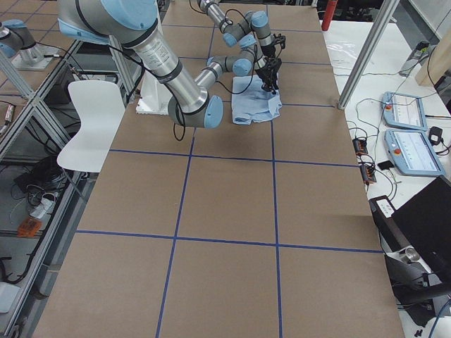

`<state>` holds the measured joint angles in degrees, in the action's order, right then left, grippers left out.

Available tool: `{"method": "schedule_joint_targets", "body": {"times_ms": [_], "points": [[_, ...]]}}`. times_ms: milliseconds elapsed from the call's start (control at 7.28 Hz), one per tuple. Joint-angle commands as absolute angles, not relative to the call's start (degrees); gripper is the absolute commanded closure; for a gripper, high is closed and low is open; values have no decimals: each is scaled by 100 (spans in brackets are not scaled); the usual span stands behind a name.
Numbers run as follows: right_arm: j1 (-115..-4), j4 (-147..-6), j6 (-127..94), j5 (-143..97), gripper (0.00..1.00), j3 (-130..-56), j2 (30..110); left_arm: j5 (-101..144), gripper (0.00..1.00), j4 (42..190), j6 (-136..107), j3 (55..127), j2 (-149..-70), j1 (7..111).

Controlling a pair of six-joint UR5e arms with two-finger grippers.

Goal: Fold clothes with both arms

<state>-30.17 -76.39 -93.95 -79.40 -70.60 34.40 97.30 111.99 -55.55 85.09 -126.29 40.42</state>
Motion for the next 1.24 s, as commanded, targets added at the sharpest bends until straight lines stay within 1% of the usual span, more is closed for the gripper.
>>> {"method": "schedule_joint_targets", "body": {"times_ms": [0, 275, 412, 549, 686, 961, 1098], "points": [[-3295, -7629, -8818, -8558, 0, -7477, 3715, 9738, 0, 11224, -5379, 8631, -12498, 4034], [-3331, -7620, -8448, -8613, 0, -8486, 4619, 9712, 0, 11224, -5414, 8552, -12472, 3895], [-3331, -7629, -8446, -8639, 0, -8708, 4823, 9738, 0, 11215, -5397, 8604, -12480, 3894], [-3331, -7629, -8446, -8692, 0, -8719, 4834, 9738, 0, 11206, -5440, 8770, -12472, 3807], [-3331, -7629, -8438, -8692, 0, -8719, 4834, 9686, 0, 11206, -5510, 8954, -12237, 3475], [-3331, -7629, -8437, -8692, 0, -8719, 4834, 9362, 0, 11197, -5660, 8982, -12138, 3157], [-3331, -7629, -8437, -8684, 0, -8719, 4843, 9395, 0, 11197, -5678, 9139, -12077, 3138]]}}
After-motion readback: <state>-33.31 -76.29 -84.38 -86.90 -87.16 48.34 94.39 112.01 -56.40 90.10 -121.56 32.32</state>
